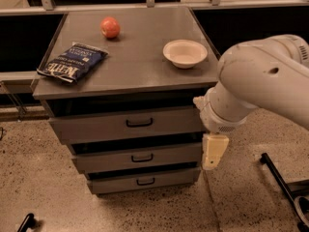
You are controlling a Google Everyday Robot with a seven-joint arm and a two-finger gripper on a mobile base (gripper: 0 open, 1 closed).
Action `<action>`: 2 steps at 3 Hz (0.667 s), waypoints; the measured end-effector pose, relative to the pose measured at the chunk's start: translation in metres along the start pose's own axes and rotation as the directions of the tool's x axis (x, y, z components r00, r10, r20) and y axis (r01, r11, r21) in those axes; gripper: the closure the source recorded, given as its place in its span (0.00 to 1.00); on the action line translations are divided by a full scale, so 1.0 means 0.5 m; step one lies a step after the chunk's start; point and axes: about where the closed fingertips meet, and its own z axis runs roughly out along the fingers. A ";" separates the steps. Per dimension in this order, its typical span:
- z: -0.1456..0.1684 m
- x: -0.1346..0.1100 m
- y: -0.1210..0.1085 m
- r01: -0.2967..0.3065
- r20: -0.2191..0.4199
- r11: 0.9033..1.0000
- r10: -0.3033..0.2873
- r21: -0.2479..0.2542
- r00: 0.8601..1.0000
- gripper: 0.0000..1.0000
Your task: Open top drawer
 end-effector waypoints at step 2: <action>0.130 -0.062 -0.069 0.100 -0.006 0.995 -0.100 0.009 0.995 0.00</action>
Offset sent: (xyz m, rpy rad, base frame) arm 0.0543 0.0435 -0.0421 -0.0368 -0.0405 0.1075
